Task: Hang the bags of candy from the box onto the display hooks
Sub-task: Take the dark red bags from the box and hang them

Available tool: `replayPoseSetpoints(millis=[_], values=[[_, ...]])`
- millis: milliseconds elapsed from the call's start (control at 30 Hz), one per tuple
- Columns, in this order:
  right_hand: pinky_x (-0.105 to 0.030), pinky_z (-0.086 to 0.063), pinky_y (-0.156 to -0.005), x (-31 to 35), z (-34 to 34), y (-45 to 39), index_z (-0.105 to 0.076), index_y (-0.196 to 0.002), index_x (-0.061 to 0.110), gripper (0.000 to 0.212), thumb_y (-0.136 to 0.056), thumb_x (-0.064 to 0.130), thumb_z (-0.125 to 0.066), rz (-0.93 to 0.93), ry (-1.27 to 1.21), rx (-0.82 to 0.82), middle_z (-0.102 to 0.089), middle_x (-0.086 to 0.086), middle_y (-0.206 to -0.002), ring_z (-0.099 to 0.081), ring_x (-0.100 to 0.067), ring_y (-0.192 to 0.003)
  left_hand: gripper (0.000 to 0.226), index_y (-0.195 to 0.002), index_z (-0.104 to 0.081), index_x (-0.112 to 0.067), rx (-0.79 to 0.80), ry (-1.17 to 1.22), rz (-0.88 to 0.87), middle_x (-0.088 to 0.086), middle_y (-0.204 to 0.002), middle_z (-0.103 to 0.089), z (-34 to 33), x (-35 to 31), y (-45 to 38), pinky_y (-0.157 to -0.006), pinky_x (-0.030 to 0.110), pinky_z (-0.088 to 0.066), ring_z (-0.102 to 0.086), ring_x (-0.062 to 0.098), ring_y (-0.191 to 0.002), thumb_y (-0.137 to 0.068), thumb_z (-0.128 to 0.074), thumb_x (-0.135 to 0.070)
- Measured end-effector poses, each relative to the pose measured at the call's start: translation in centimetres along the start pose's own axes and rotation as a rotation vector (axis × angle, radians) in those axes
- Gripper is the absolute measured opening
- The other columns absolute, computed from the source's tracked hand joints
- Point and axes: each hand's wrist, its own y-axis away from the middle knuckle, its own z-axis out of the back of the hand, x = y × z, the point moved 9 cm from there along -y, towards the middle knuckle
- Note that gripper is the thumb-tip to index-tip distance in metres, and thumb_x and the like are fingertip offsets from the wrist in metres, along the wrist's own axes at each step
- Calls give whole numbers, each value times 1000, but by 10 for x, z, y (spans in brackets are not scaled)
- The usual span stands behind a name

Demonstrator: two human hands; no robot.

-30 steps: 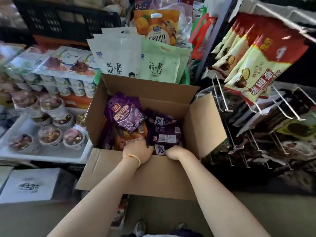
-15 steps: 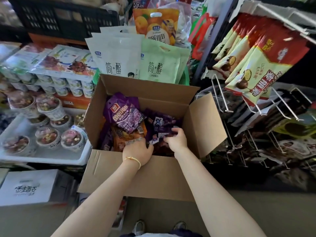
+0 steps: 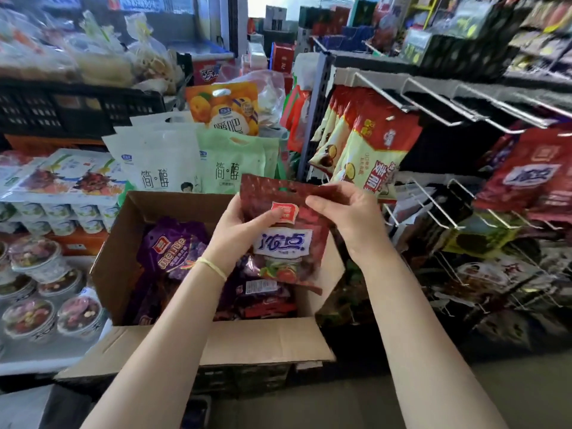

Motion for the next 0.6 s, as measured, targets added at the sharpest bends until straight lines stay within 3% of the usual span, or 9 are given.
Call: replayPoseSetpoints(millis=[67, 133, 300, 400, 600], values=[[-39, -60, -76, -1, 32, -3, -75, -89, 11, 11, -83, 1, -75, -60, -241, -16, -77, -9, -89, -74, -25, -84, 31, -104, -71, -13, 58, 64, -5, 9, -101, -78, -38, -14, 1, -84, 40, -58, -75, 24, -91, -76, -80, -25], [-37, -60, -72, -4, 69, -5, -74, -95, 9, 12, -87, 2, -71, -105, -343, -33, -77, -12, -94, -74, -26, -84, 26, -95, -76, -10, 88, 117, 0, 16, -99, -77, -82, -18, -2, -85, 43, -58, -74, 27, -86, -74, -77, -25], [-36, -60, -73, -21, 179, -15, -77, -91, 16, 9, -82, 15, -75, -168, -297, -26, -78, -9, -95, -75, -24, -86, 25, -108, -72, 1, 110, 201, -1, 23, -108, -74, -205, -10, -17, -92, 50, -56, -71, 39, -100, -88, -73, -14], [-42, -59, -89, -33, 255, -23, -74, -107, 16, 47, -66, 35, -90, -211, -154, -79, -77, -7, -104, -75, -25, -97, 22, -106, -72, 2, 119, 196, 7, 24, -107, -73, -285, -3, -27, -94, 53, -55, -70, 42, -102, -92, -70, -14], [-45, -58, -91, -29, 384, -45, -75, -103, 9, 21, -84, 18, -78, -165, -230, -139, -78, -10, -101, -75, -28, -95, 20, -103, -75, -4, 108, 162, -9, 20, -104, -75, -414, 6, -59, -94, 55, -55, -72, 38, -99, -91, -72, -20]])
